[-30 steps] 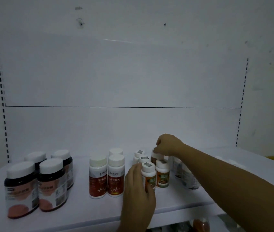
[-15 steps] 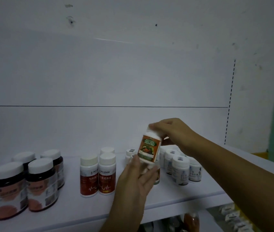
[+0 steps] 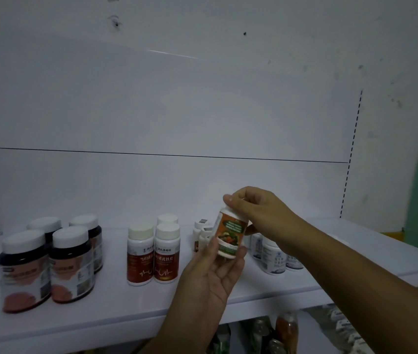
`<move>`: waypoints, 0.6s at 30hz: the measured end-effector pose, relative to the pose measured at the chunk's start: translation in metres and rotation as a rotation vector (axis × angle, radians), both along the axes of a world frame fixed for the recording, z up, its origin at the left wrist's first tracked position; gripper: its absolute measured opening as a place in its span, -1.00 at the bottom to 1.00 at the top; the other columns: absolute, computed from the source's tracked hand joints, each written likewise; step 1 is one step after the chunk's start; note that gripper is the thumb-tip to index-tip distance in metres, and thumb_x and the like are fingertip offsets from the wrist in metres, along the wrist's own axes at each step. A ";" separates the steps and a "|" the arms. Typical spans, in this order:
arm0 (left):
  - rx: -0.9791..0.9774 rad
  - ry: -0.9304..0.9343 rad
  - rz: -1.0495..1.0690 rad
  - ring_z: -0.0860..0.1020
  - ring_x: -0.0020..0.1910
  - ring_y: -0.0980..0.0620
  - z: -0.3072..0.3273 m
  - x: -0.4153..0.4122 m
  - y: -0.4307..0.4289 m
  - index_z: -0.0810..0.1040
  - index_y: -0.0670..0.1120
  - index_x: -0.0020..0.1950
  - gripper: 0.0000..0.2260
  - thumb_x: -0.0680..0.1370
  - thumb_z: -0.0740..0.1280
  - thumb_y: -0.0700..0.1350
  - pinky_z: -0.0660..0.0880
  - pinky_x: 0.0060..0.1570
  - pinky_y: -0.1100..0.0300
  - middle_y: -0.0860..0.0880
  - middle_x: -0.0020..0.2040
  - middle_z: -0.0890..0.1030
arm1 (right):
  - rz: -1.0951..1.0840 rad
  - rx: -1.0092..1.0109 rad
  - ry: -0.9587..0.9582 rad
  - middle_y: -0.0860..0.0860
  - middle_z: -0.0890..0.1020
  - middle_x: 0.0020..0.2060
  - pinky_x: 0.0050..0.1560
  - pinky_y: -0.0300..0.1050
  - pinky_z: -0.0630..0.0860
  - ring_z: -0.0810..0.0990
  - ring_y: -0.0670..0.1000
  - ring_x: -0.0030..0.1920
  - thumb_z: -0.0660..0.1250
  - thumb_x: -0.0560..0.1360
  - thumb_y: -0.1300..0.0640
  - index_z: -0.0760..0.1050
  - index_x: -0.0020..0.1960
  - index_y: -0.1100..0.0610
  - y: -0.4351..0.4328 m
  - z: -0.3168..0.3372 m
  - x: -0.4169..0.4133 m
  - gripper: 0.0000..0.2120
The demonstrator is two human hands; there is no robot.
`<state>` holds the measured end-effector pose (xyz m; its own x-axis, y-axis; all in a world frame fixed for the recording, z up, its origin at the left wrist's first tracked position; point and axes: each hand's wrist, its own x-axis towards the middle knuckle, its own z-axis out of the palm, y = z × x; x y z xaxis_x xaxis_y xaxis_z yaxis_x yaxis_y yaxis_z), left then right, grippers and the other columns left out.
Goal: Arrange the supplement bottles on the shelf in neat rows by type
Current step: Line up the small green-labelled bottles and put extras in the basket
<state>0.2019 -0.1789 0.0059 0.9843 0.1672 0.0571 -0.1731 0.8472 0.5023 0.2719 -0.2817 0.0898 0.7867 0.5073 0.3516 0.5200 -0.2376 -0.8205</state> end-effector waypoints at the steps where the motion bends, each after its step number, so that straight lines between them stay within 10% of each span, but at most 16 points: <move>1: 0.020 -0.011 -0.002 0.63 0.03 -0.21 -0.001 -0.001 0.000 0.43 -0.21 0.30 -0.48 0.34 0.35 -0.17 0.61 -0.06 0.01 -0.25 0.10 0.63 | 0.025 0.039 0.018 -0.03 0.66 -0.10 -0.07 -0.13 0.61 0.64 -0.07 -0.12 0.28 0.50 -0.07 0.57 -0.03 0.07 0.000 -0.001 -0.001 -0.77; 10: -0.067 -0.076 -0.232 0.67 -0.13 -0.22 -0.002 -0.011 0.009 0.48 -0.22 0.20 -0.52 0.36 0.29 0.01 0.64 -0.27 0.00 -0.33 0.06 0.62 | 0.177 0.335 0.356 0.10 0.66 0.08 -0.11 -0.14 0.54 0.62 0.06 0.02 0.22 0.54 0.22 0.57 0.15 0.15 -0.001 -0.010 0.002 -0.76; 18: 0.476 -0.064 0.465 0.63 -0.03 0.01 -0.005 -0.003 -0.003 0.50 0.03 0.04 -0.56 0.33 0.42 -0.42 0.63 -0.23 0.22 0.01 0.01 0.63 | 0.024 0.123 0.200 0.05 0.68 -0.08 0.00 -0.11 0.55 0.65 0.04 -0.04 0.29 0.48 -0.10 0.58 0.07 0.12 0.003 -0.019 0.002 -0.67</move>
<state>0.1993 -0.1819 0.0012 0.8081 0.5151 0.2856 -0.5087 0.3659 0.7793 0.2744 -0.2788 0.0712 0.8354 0.4892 0.2506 0.3486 -0.1190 -0.9297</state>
